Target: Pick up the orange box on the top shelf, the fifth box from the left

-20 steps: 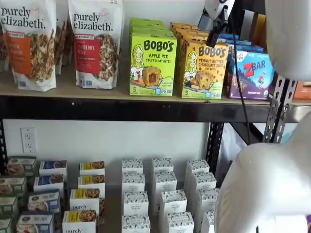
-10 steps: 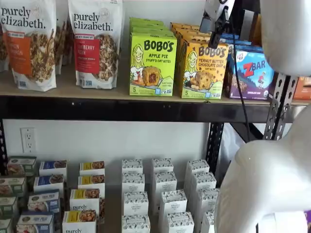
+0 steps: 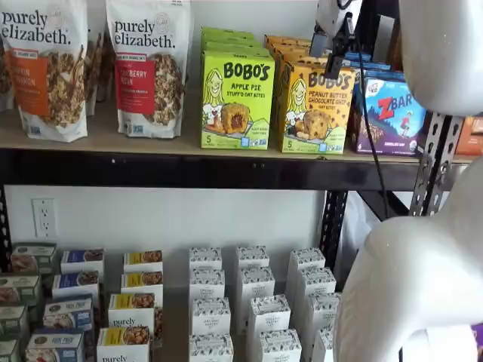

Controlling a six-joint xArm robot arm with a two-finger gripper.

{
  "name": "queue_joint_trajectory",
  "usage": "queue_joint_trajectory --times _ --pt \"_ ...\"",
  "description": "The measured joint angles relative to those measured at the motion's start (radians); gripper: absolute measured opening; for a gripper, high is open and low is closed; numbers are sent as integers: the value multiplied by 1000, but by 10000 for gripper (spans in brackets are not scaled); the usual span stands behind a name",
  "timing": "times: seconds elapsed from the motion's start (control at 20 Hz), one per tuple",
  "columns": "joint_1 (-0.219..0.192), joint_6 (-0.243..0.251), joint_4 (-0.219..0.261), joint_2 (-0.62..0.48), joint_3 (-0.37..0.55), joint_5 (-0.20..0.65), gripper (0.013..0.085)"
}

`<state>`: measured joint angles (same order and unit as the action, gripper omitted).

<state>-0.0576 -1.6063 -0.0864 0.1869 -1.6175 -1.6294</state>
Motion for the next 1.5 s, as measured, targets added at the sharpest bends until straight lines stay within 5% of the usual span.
queue_joint_trajectory --times 1.5 --pt "29 21 32 17 77 25 850"
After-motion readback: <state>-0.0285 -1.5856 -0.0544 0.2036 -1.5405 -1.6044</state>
